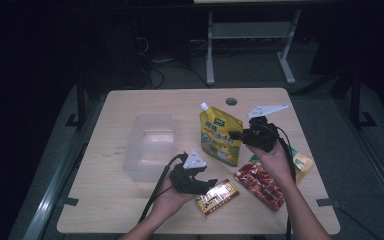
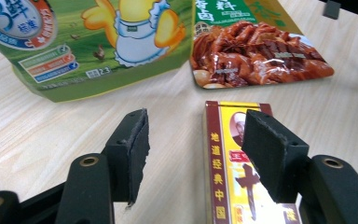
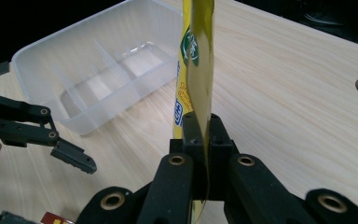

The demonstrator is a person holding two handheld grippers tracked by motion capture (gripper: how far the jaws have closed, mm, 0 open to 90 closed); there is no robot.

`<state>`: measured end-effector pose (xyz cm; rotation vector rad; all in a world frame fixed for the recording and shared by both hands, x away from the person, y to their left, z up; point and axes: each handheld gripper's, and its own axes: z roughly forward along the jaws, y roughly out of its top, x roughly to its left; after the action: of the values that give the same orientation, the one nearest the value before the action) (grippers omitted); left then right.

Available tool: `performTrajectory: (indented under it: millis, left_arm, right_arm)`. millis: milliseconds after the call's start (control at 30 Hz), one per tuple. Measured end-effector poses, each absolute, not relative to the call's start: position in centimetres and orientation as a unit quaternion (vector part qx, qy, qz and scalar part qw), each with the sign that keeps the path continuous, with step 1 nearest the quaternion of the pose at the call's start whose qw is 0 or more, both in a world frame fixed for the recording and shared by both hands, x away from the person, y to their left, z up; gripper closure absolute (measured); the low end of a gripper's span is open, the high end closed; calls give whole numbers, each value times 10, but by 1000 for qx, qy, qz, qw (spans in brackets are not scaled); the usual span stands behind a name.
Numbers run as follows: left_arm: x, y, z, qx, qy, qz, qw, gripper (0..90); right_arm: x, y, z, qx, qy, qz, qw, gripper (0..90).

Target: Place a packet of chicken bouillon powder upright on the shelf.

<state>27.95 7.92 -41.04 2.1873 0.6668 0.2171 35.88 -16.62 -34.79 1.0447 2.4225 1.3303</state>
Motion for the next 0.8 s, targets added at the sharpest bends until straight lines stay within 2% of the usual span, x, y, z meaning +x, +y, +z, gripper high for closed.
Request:
performTrajectory:
  millis: [800]
  left_arm:
    - [249, 93, -414, 873, 233, 86, 420, 342]
  right_arm:
    - [363, -133, -311, 308, 824, 467, 84, 898]
